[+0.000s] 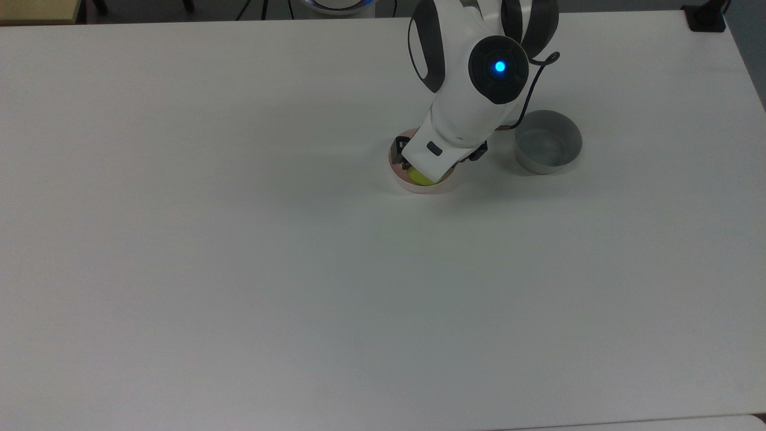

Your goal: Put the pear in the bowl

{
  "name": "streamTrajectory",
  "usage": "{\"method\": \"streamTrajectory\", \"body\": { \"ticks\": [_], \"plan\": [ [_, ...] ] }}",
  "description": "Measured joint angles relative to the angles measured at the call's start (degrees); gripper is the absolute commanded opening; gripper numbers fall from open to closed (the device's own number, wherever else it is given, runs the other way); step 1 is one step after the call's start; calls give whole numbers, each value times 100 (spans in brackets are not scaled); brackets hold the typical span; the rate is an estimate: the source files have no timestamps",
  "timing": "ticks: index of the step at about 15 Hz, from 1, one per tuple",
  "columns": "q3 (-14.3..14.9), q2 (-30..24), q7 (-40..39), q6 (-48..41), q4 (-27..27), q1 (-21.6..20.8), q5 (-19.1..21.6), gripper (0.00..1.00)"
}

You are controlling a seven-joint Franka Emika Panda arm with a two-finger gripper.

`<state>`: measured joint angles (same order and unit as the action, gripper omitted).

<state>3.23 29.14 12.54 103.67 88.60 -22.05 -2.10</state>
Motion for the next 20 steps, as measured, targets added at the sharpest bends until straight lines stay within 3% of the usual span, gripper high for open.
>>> {"method": "streamTrajectory", "body": {
  "ticks": [8,12,16,20],
  "plan": [
    [52,-55,-10,-18,-50,21,-57,100],
    [109,-427,-47,-336,-118,79,-59,100],
    [132,-1105,-396,-972,-134,478,-59,100],
    [154,-1551,-905,-1182,-135,1150,-58,100]
  ]
}}
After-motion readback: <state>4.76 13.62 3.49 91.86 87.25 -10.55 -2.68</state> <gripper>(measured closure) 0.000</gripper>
